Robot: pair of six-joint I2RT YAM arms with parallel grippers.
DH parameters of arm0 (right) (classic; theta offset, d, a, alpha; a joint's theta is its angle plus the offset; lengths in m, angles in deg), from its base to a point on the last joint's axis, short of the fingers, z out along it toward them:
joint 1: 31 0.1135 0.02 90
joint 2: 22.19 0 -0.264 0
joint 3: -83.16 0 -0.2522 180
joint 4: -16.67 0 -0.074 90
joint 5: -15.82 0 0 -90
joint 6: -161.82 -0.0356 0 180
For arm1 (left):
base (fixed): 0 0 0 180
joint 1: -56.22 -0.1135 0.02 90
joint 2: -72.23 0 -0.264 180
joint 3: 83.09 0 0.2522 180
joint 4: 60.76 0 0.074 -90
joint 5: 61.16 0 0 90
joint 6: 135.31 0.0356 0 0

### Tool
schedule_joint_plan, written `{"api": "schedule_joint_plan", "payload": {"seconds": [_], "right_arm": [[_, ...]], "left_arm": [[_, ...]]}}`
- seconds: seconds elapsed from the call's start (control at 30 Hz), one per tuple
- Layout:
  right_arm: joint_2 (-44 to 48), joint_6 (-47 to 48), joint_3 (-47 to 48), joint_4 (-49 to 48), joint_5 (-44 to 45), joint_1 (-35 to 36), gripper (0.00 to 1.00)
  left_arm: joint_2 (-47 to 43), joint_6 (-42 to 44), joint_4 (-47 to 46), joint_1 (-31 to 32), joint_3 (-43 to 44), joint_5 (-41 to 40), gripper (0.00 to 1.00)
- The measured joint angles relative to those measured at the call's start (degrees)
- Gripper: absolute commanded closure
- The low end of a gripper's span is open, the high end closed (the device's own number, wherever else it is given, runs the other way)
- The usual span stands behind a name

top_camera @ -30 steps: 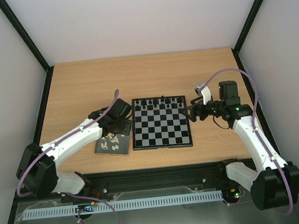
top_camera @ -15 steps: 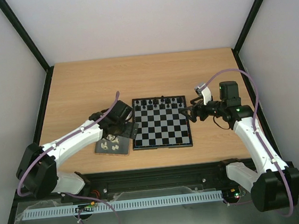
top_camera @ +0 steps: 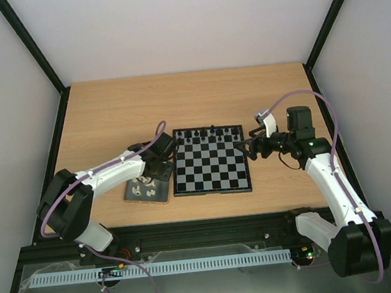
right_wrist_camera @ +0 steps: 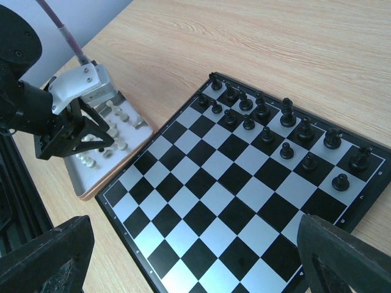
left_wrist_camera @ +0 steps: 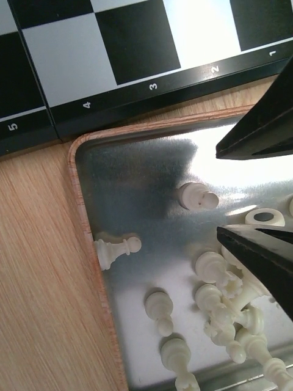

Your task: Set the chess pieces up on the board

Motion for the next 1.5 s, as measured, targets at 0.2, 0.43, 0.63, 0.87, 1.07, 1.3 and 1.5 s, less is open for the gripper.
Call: {"api": "schedule_joint_plan", "payload": {"seconds": [0.2, 0.43, 0.63, 0.87, 1.07, 1.3, 1.5], "right_arm": [[0.0, 0.02, 0.0, 0.0, 0.0, 0.0, 0.08], [0.02, 0.02, 0.0, 0.0, 0.0, 0.0, 0.08], [0.0, 0.04, 0.0, 0.0, 0.02, 0.0, 0.08], [0.0, 0.07, 0.0, 0.0, 0.02, 0.0, 0.07], [0.0, 0.04, 0.0, 0.0, 0.02, 0.0, 0.07], [0.0, 0.07, 0.0, 0.02, 0.04, 0.0, 0.07], [0.0, 0.07, 0.0, 0.02, 0.04, 0.0, 0.07]], "left_arm": [[1.46, -0.07, -0.39, -0.28, 0.09, -0.17, 0.74], [4.2, -0.07, -1.57, -1.64, 0.11, -0.76, 0.77], [4.81, 0.33, -2.86, -2.43, 0.11, -0.59, 0.86], [6.19, 0.42, -3.06, -2.6, 0.11, -0.07, 0.86], [6.71, 0.37, -3.28, -2.64, 0.11, 0.42, 0.96], [5.64, 0.39, -2.27, -2.64, 0.13, 0.52, 0.97], [0.61, 0.81, -0.15, 0.2, 2.1, 1.64, 0.96]]}}
